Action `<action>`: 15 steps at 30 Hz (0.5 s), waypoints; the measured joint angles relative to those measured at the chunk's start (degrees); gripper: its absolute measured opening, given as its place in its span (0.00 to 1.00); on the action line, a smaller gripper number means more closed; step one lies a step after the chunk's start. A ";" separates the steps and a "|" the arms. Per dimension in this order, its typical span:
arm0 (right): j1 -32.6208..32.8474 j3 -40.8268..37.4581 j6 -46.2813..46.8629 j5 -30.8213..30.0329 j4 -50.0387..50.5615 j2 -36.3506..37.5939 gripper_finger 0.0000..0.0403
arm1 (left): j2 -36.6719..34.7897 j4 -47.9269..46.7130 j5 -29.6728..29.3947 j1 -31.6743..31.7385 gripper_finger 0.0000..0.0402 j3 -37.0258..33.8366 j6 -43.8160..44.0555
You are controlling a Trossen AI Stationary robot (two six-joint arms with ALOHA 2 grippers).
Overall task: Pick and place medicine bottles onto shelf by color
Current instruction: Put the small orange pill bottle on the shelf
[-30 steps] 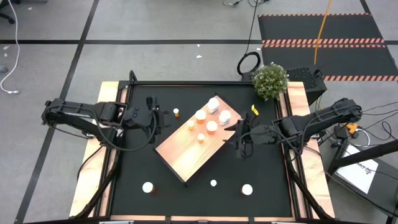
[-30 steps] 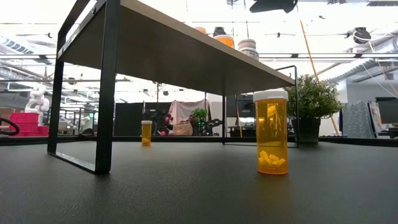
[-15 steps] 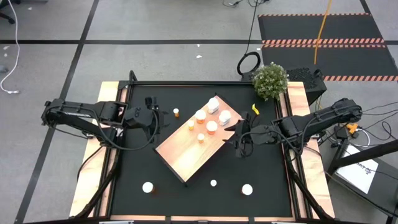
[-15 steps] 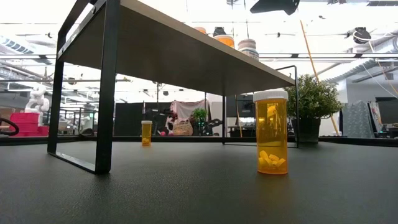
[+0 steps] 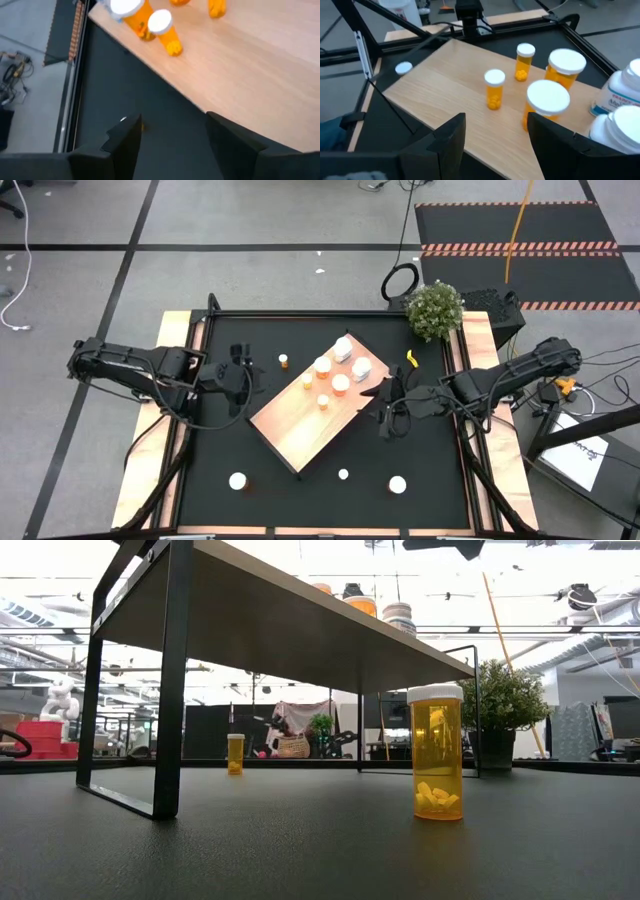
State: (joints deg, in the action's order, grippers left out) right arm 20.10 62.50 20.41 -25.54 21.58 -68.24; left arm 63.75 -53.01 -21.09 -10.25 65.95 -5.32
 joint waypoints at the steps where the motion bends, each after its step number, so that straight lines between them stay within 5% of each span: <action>1: 0.00 0.00 -0.09 -0.02 -0.42 -0.12 0.52 | -0.02 0.29 -0.01 0.15 0.56 0.00 -0.61; 15: -1.05 0.00 -1.25 0.01 -0.24 -1.88 0.52 | -0.05 6.46 -0.06 12.42 0.56 -1.53 -6.49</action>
State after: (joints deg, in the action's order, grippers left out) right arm 19.05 62.50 19.15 -25.53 21.33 -70.13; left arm 63.69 -46.56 -21.15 2.17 64.42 -11.81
